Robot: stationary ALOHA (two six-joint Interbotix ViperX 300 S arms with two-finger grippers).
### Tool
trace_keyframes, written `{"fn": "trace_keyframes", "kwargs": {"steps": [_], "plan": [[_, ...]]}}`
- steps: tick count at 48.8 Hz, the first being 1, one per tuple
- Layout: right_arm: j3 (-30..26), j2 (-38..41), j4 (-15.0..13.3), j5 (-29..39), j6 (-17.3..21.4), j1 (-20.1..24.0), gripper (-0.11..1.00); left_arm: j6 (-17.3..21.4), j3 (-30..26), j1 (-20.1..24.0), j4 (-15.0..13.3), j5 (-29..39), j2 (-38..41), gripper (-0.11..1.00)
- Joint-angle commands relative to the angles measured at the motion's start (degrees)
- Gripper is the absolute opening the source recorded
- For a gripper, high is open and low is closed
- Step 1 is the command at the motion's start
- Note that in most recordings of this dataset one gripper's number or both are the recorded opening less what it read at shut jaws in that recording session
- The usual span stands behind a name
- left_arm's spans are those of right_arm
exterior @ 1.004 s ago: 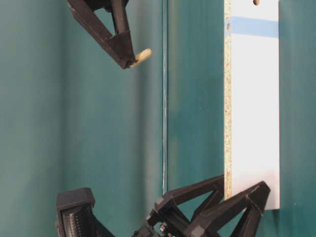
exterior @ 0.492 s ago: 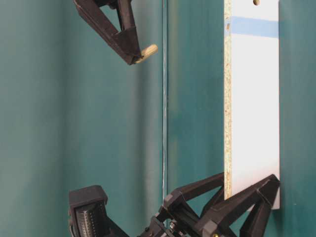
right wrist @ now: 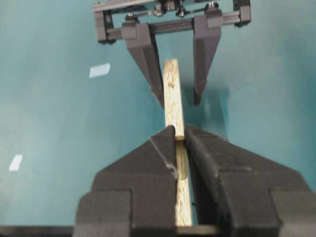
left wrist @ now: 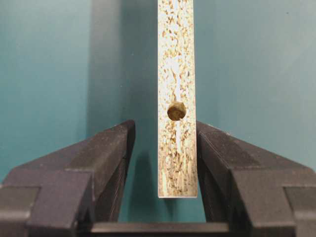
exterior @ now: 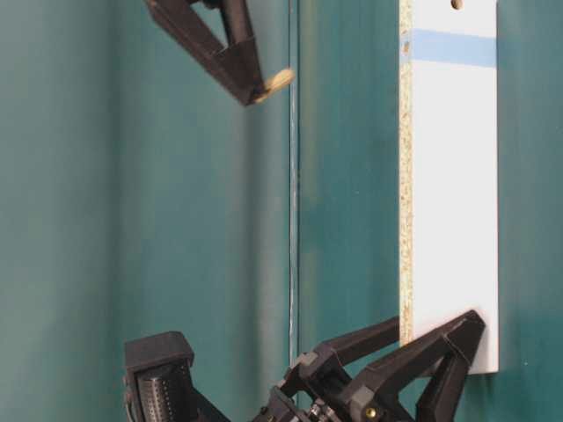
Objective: Insert the rod into the hole on the wooden board.
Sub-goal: 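Align the held peg with the hole near the board's right end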
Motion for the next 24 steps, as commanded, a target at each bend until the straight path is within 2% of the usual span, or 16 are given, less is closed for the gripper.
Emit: {"fn": "trace_keyframes", "kwargs": {"steps": [1, 24], "plan": [[0.26, -0.62, 0.18, -0.79, -0.26, -0.09, 0.1, 0.0, -0.35, -0.18, 0.09, -0.44, -0.79, 0.55], [1.49, 1.41, 0.18, -3.25, -1.76, -0.09, 0.1, 0.0, -0.35, -0.44, 0.09, -0.18, -0.7, 0.5]]}}
